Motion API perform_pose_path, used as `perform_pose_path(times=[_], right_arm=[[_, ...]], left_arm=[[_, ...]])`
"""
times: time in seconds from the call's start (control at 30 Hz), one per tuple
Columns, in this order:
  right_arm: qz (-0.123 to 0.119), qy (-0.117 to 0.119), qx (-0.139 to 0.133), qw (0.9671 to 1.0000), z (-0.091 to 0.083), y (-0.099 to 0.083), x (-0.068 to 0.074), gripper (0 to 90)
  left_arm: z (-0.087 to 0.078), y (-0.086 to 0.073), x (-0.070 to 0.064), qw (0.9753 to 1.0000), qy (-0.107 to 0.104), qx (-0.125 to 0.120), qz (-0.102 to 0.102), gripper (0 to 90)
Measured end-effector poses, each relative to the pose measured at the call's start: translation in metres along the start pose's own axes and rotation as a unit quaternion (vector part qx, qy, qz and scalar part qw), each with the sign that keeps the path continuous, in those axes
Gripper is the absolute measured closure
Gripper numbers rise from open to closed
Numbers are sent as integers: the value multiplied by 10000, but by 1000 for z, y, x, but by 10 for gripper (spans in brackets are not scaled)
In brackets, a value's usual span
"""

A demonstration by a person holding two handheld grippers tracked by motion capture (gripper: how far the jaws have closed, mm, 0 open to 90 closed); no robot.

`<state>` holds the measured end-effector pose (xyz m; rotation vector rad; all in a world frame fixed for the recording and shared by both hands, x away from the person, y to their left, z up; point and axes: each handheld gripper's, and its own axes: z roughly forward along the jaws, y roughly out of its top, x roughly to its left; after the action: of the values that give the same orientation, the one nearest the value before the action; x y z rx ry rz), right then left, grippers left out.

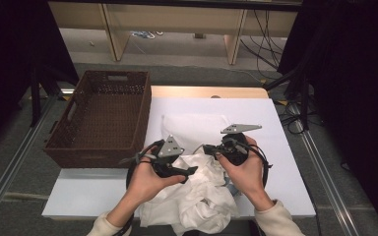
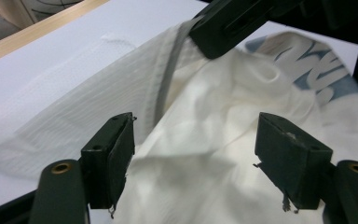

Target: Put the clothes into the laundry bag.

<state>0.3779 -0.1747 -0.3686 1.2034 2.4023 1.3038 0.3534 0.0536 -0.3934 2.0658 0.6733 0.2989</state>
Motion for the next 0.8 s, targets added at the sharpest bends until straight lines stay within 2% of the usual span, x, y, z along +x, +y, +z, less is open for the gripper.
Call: perform_pose_path(times=[0.03, 0.1, 0.13, 0.17, 0.2, 0.27, 0.3, 0.37, 0.4, 0.47, 0.5, 0.53, 0.57, 0.6, 0.67, 0.73, 0.77, 0.8], right_arm=[[-23, 26, -14, 10000, 1, 0, 0, 900], [-96, 8, -10, 10000, 1, 0, 0, 900], [-89, -74, 10, 9999, -1, 0, 0, 900], [-51, -12, 3, 10000, 0, 0, 1, 900], [-94, 0, -5, 10000, 1, 0, 0, 900], [-49, -43, -7, 10000, 1, 0, 1, 900], [-32, 8, 13, 10000, 1, 0, 1, 900], [-23, -7, 13, 10000, 2, 0, 1, 900], [-10, -36, 53, 10000, 1, 0, 1, 900], [16, -21, 78, 10000, 2, -1, 1, 900], [-39, -89, 114, 9999, 2, -1, 1, 900], [-71, -12, 105, 9999, 4, -1, 0, 900], [-64, -32, 124, 9999, 5, -1, 0, 900], [56, -104, 171, 9998, 4, -2, 2, 900], [49, -124, 170, 9998, 4, -2, 1, 900], [-91, -147, 101, 9998, 4, -1, -1, 900], [45, -131, 124, 9998, 4, -2, 0, 900], [-54, -172, 96, 9998, 5, -1, -2, 900]], left_arm=[[-2, -2, 5, 9999, -105, 92, 74, 280], [-6, -7, 14, 9996, 193, 197, 43, 270], [-4, -11, 17, 9995, 255, 134, -116, 265], [-1, -16, 22, 9993, 185, 236, -208, 261], [1, -18, 26, 9993, 95, 297, -185, 263], [10, -26, 31, 9984, -35, 410, -376, 267], [15, -28, 34, 9980, -115, 555, -277, 273], [27, -32, 33, 9970, -397, 537, -389, 298], [33, -33, 32, 9969, -447, 519, -395, 343], [42, -35, 30, 9960, -416, 725, -305, 420], [46, -36, 27, 9954, -449, 771, -346, 466], [49, -36, 26, 9949, -414, 880, -280, 511], [51, -36, 24, 9947, -416, 908, -259, 562], [51, -35, 22, 9945, -400, 914, -318, 644], [46, -31, 18, 9947, -269, 863, -486, 764], [36, -25, 13, 9947, -200, 772, -656, 795], [31, -20, 10, 9947, -171, 730, -711, 796], [24, -15, 6, 9946, -161, 654, -790, 797]])
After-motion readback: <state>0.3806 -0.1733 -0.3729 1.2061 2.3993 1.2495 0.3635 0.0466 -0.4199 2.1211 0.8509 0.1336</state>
